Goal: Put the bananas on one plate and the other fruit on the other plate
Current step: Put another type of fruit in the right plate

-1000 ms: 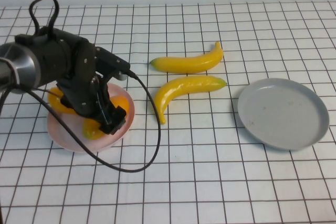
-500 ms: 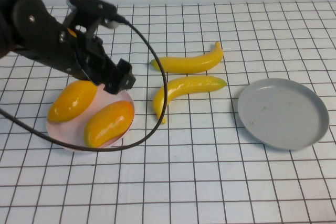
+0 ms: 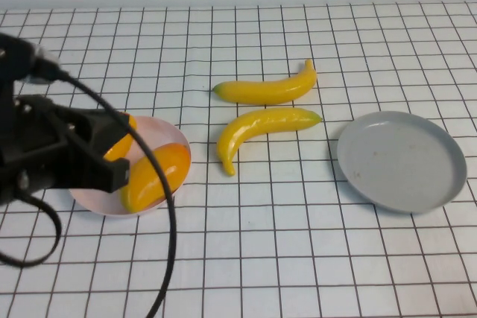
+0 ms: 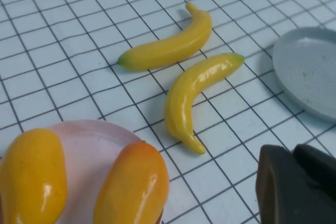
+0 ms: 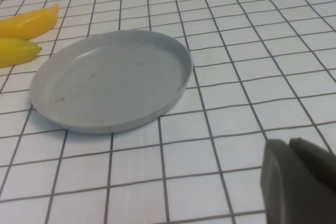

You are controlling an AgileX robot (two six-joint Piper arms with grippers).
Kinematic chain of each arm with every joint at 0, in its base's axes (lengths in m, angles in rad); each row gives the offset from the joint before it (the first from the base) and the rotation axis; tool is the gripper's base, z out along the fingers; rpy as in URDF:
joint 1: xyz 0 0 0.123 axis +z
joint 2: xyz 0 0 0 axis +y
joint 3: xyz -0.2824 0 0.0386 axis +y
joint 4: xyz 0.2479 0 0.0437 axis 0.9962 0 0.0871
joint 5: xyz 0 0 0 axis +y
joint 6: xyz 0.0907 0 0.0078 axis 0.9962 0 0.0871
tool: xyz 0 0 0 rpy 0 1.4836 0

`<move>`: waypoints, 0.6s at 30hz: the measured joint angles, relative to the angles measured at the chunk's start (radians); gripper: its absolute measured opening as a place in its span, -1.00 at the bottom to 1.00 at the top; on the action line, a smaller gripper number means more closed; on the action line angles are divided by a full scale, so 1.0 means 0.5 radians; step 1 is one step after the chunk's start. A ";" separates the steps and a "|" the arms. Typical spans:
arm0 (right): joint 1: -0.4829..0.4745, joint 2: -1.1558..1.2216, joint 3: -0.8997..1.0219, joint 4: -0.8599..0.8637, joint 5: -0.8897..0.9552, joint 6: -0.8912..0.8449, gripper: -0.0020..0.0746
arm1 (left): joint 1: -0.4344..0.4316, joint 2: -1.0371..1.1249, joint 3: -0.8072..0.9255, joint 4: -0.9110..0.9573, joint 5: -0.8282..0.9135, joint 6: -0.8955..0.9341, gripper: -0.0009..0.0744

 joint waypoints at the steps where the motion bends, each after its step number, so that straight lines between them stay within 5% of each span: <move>1: 0.000 0.000 0.000 0.000 0.000 0.000 -0.99 | 0.000 -0.073 0.075 -0.001 -0.049 -0.050 -0.94; 13: 0.000 0.000 0.000 0.000 0.000 0.000 -0.99 | 0.000 -0.398 0.501 0.154 -0.252 -0.138 -0.97; 18: 0.000 0.000 0.000 0.000 0.000 0.000 -0.99 | 0.000 -0.609 0.829 0.231 -0.665 -0.167 -0.97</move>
